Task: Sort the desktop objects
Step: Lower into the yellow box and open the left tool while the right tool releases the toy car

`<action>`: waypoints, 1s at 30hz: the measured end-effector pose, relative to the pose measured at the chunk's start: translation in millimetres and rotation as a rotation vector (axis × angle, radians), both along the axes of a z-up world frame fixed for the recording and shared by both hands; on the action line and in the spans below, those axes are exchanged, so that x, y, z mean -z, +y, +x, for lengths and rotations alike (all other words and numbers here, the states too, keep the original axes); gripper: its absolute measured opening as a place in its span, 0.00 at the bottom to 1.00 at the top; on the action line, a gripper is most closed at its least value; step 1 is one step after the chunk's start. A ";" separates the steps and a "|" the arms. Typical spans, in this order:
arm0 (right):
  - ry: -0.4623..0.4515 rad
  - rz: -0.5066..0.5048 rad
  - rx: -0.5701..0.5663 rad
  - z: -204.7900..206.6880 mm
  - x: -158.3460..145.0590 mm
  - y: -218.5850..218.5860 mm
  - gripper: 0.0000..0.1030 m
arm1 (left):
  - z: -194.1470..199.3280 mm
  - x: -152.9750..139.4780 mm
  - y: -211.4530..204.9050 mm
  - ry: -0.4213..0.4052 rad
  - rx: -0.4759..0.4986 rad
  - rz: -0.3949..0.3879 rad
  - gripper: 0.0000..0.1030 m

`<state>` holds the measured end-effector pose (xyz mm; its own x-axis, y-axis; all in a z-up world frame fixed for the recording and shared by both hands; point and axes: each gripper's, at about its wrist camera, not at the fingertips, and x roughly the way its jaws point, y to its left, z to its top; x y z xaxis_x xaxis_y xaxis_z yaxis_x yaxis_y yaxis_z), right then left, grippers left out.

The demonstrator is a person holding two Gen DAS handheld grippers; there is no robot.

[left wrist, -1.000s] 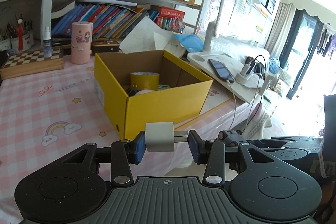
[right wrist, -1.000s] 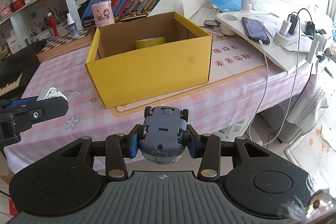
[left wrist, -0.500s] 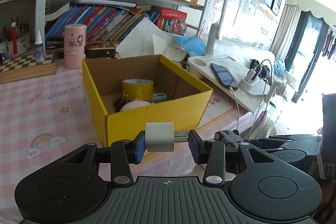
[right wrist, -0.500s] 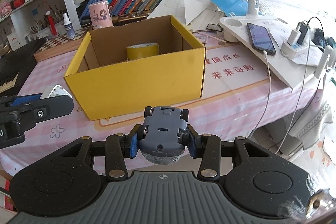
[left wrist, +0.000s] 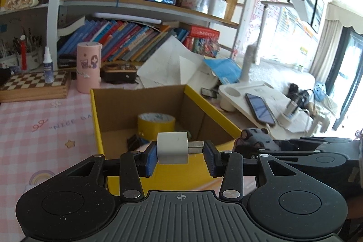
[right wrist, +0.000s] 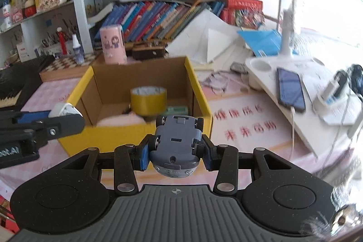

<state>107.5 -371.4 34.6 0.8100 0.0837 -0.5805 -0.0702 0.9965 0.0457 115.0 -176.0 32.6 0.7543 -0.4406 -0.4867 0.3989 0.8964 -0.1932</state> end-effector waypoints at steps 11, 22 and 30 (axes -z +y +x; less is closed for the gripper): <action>-0.052 -0.007 -0.140 51.0 -14.1 0.5 0.40 | 36.8 0.5 -9.4 -0.003 -0.099 0.062 0.41; 0.034 -0.131 -0.349 104.2 11.1 24.5 0.40 | 78.1 19.7 -16.1 0.066 -0.156 0.127 0.41; 0.087 -0.207 -0.437 128.5 31.2 33.5 0.40 | 97.7 37.5 -21.4 0.133 -0.162 0.162 0.41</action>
<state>236.0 -337.9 3.4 0.6725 0.2807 -0.6848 -0.4890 0.8631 -0.1263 212.7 -197.4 -4.9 0.7334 -0.2274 -0.6406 0.2284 0.9700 -0.0828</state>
